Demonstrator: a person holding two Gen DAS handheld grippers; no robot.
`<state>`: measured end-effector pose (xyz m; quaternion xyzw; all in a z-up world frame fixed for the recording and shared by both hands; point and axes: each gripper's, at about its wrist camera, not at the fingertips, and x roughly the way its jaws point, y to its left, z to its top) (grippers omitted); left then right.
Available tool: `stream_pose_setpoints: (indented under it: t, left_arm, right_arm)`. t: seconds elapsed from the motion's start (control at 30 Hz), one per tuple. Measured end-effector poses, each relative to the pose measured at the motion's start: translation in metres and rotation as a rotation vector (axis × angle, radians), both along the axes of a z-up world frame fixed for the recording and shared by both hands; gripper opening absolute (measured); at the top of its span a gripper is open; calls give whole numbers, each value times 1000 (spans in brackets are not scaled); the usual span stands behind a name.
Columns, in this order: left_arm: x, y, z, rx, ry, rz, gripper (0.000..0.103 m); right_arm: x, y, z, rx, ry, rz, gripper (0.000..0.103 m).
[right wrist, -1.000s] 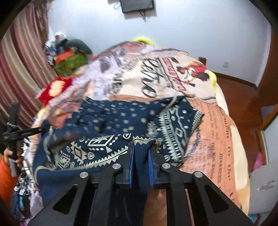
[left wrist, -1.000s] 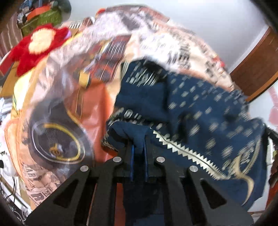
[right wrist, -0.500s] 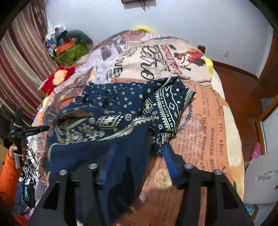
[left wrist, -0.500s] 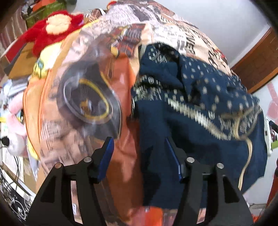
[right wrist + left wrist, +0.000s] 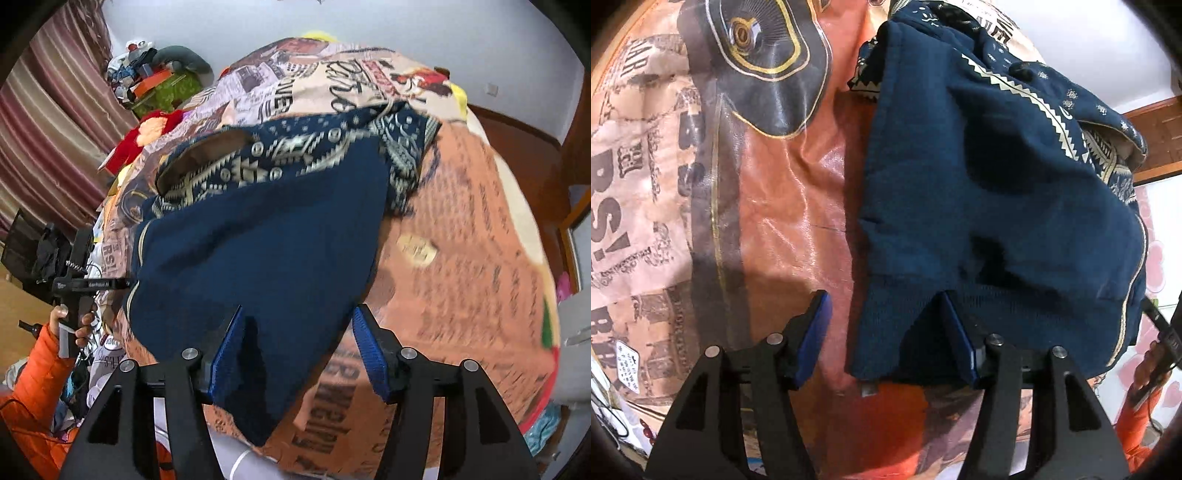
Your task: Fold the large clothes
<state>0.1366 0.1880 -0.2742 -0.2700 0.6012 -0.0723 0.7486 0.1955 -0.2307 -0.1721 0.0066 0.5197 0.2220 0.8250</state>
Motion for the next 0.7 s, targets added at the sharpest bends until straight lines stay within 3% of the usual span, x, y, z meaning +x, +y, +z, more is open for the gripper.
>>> stream_pose_setpoints:
  t: [0.07,0.17,0.23,0.3,0.43,0.6,0.7]
  left_arm:
    - [-2,-7,3,-24,-27,-19,49]
    - [-4,-19,12,-17,-61,-45,26]
    - [-2,-29,20,27,-78,-61,9]
    - [0,-36,32,67,-102,-73,8]
    - [1,-45,70,116,-198,-79,7]
    - [5,-42,134,154,-345,-66,6]
    - [10,-29,171,164,-420,-40,4]
  right_arm:
    - [-5,-1,-2,14,6,-5,58]
    - [-14,1,-5,37,19,-2,56]
    - [-21,7,-6,2,-11,13,43]
    - [-25,13,-7,-31,-44,29,34]
    - [-21,14,-1,-4,-64,27,15]
    - [-18,11,21,36,-128,21,9]
    - [-12,6,43,122,-141,32,8]
